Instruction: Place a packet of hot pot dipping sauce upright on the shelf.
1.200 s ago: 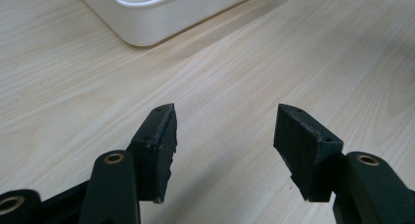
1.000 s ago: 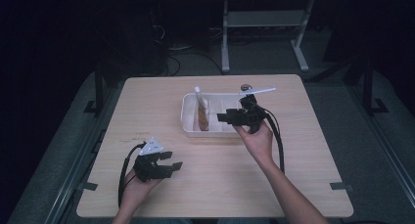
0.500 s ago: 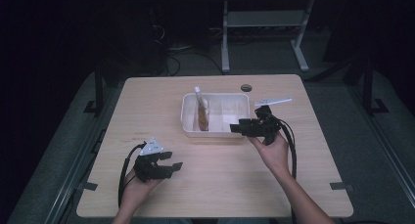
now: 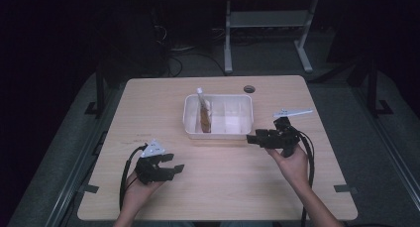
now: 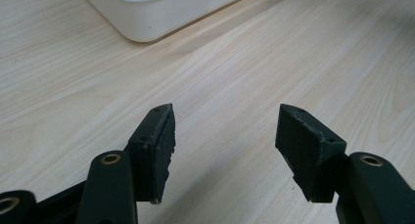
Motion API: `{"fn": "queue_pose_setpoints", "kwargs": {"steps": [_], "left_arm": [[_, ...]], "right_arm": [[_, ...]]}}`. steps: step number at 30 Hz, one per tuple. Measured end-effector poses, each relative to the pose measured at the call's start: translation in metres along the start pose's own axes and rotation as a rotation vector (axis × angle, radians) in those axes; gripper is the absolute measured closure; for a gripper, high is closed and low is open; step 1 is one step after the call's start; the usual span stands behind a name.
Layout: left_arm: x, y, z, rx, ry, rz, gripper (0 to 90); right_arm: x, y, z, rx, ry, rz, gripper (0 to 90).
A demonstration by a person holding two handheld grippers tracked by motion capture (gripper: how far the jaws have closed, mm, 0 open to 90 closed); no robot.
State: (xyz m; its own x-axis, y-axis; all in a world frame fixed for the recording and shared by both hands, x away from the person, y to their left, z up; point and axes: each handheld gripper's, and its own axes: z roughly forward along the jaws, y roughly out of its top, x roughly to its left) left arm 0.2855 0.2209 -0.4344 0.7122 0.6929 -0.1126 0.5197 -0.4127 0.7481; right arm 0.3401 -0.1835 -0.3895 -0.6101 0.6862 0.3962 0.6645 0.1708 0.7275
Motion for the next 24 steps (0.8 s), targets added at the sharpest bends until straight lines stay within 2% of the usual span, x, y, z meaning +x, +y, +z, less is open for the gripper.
{"fn": "queue_pose_setpoints", "kwargs": {"steps": [13,24], "left_arm": [[0.000,0.000,0.000,0.001,0.001,0.000,38.4],[0.000,-0.001,0.001,0.003,0.001,-0.001,37.7]], "right_arm": [[-0.007,-0.016,-0.012,0.011,0.002,0.009,42.4],[-0.017,-0.038,-0.023,0.023,-0.003,0.032,41.9]]}}
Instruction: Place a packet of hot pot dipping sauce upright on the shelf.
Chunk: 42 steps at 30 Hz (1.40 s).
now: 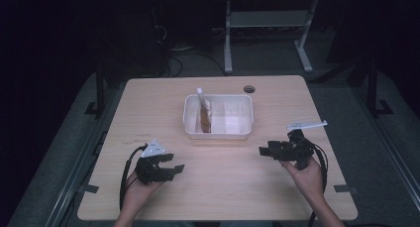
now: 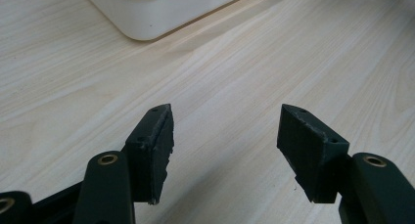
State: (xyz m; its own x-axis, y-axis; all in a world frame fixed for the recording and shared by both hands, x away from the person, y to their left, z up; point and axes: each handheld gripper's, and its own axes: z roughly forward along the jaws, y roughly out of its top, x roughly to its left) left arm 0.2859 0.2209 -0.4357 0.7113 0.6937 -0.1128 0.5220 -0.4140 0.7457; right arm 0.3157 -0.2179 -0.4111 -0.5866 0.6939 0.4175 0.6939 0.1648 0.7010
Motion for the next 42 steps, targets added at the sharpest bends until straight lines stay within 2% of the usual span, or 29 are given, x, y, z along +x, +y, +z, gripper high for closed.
{"fn": "queue_pose_setpoints", "kwargs": {"steps": [7,28,42], "left_arm": [[0.000,0.000,0.000,0.000,0.001,0.001,37.4],[-0.001,0.000,0.001,0.010,0.000,0.007,37.0],[0.000,0.000,0.001,0.004,-0.001,0.001,34.5]], "right_arm": [[-0.004,-0.009,-0.003,0.005,-0.003,-0.002,41.2],[-0.020,-0.054,-0.022,0.027,-0.018,0.031,39.7],[-0.023,-0.070,-0.024,0.052,-0.028,0.027,36.9]]}}
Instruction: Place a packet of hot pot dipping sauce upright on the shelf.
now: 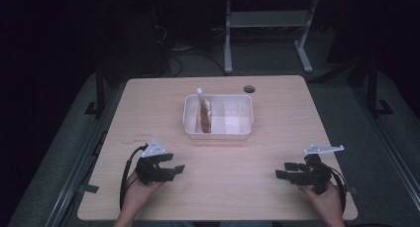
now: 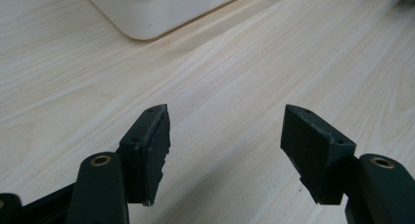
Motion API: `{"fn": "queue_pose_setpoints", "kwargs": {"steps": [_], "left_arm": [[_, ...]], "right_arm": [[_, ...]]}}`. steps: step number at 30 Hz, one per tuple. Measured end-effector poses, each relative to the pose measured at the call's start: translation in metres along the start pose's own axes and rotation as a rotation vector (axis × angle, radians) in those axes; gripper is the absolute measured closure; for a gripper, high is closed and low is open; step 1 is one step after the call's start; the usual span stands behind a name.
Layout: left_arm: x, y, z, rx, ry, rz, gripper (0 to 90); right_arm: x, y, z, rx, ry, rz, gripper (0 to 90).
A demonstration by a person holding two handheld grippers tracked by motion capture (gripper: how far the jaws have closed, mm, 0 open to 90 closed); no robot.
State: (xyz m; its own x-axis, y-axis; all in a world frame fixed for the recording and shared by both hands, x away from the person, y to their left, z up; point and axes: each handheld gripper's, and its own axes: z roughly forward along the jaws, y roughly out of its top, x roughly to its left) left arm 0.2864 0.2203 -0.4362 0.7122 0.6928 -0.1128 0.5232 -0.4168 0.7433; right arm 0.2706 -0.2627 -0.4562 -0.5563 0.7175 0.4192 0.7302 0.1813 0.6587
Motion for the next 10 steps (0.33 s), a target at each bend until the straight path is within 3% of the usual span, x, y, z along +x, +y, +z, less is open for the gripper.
{"fn": "queue_pose_setpoints", "kwargs": {"steps": [10], "left_arm": [[0.0003,-0.0003,0.0013,0.003,0.001,0.001,32.3]], "right_arm": [[-0.0039,0.0005,-0.0003,-0.012,-0.004,-0.003,36.7]]}}
